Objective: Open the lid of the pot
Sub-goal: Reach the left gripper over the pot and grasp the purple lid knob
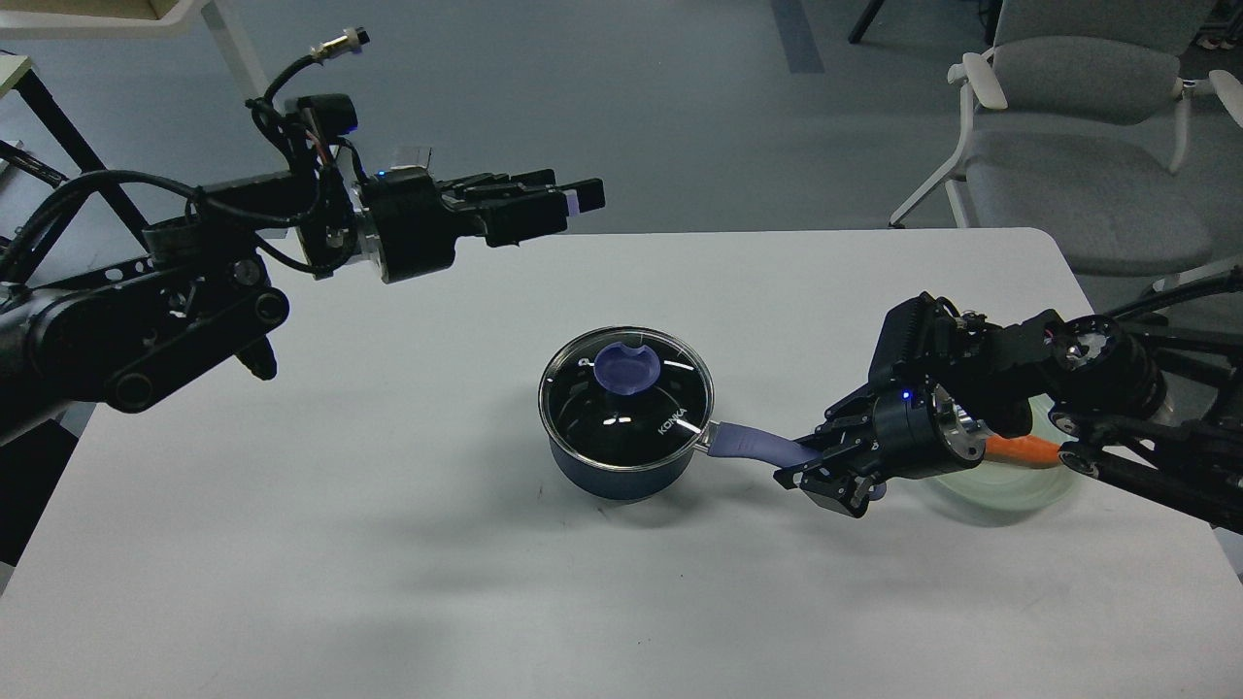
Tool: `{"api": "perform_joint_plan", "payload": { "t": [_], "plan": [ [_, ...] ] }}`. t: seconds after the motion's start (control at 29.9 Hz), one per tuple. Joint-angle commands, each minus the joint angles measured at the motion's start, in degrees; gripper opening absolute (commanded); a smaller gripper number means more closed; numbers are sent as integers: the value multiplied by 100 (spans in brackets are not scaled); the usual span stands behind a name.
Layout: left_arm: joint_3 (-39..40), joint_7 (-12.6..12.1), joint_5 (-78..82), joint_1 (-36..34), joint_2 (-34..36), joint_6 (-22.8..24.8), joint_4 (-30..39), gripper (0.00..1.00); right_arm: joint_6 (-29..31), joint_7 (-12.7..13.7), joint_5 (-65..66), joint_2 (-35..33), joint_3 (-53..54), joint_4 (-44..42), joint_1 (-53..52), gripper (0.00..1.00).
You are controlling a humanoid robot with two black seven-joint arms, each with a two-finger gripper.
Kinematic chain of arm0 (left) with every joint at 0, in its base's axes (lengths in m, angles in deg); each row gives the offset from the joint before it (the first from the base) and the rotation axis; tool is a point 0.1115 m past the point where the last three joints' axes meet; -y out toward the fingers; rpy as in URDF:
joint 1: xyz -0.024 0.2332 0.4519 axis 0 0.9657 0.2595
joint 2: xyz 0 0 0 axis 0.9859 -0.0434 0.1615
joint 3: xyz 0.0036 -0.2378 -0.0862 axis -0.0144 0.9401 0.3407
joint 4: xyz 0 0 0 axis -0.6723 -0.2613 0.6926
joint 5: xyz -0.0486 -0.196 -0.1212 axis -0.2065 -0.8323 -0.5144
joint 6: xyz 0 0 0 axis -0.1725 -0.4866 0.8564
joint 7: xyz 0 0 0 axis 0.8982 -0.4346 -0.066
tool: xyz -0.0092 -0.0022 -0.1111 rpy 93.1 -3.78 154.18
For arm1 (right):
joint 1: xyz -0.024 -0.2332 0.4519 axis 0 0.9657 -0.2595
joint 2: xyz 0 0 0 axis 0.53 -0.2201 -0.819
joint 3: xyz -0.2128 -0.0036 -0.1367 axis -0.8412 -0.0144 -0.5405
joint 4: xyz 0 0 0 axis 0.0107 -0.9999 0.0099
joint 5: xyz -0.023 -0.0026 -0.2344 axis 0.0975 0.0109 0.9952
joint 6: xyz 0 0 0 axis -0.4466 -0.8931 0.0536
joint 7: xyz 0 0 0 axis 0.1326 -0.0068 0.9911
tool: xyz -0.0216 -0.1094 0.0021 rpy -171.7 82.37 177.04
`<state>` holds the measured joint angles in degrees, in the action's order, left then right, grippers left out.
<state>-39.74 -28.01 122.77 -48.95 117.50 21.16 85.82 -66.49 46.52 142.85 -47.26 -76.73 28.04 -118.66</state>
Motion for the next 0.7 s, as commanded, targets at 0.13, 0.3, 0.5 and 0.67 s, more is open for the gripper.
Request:
{"api": "perform_joint_plan", "payload": {
  "t": [0.13, 0.3, 0.5, 0.67],
  "plan": [
    [-1064, -2, 1751, -224, -327, -751, 14, 98, 2, -2, -9, -17, 0, 0, 20, 31],
    [-1513, -2, 2471, -224, -485, -1051, -30, 98, 2, -2, -9, -17, 0, 9, 20, 31],
    [-1549, -2, 2842, -180, -679, -1254, -382, 98, 11, -2, -17, -17, 0, 27, -16, 31],
    [-1567, -2, 2833, -154, -775, -1271, -610, 98, 11, -2, -17, -25, 0, 53, -33, 31]
  ]
}}
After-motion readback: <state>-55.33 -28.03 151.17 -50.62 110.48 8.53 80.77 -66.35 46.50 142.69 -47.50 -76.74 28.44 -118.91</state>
